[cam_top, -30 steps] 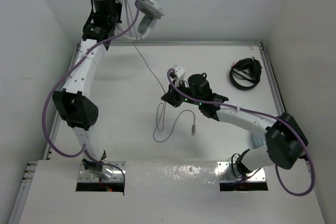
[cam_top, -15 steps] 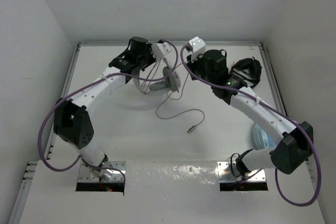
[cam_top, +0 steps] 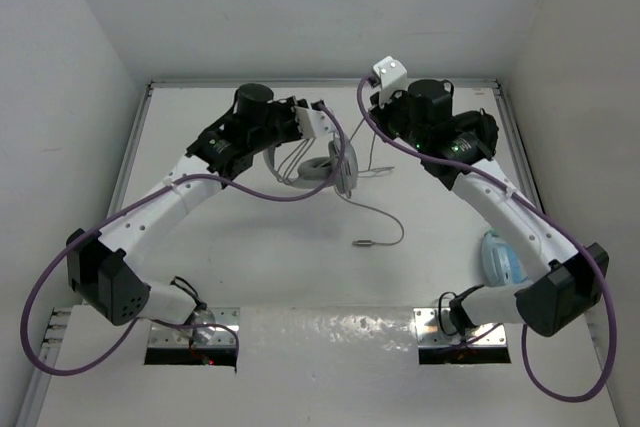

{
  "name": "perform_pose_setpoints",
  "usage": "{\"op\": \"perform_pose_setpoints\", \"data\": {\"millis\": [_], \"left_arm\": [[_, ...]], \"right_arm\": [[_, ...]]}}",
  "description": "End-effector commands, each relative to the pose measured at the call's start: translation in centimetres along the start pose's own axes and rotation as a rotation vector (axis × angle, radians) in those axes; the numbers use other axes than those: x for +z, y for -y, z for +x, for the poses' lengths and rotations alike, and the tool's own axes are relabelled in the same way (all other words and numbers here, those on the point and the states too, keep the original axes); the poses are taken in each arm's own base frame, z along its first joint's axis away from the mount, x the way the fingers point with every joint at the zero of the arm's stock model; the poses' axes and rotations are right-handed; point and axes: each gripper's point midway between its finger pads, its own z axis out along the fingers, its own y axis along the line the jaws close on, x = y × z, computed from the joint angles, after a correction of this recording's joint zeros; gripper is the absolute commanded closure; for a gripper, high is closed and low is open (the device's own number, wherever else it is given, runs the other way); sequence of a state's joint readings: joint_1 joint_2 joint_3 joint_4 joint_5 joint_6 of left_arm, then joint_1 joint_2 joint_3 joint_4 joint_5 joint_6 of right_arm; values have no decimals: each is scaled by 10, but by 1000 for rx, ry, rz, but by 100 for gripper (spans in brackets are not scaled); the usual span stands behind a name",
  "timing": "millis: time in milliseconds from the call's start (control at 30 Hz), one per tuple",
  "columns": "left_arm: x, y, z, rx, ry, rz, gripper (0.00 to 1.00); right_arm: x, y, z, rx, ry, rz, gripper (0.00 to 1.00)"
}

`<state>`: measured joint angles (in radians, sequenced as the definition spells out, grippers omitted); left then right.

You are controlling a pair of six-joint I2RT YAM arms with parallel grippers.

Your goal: Wrap the headphones

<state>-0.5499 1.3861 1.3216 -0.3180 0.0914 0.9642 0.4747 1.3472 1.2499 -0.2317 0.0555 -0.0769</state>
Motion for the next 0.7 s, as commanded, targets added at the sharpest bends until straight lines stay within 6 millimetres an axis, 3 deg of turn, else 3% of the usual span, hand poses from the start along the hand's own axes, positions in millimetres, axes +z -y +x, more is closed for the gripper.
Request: {"op": "perform_pose_setpoints", "data": {"millis": [0,167,233,433,533,667], "left_arm": [[-15,42,-23,50,88,172,100],[-15,55,-34,-32,110,227,100],[-18,53,-42,-64,123,244,100],[-13,48,-42,-112,90,236,100],[-16,39,-55,-166,115,224,100],[-22,27,-74,-287,138,219,100]], "right_arm": [[-27,39,-80,0,247,116,100],[-20,38,-98,12,294,100,100],[-13,36,-103,11,296,83,100],[-11,32,-134,23,381,38,100],[4,38,-119,16,333,60,100],[37,40,-82,122,244,-14,96]]}}
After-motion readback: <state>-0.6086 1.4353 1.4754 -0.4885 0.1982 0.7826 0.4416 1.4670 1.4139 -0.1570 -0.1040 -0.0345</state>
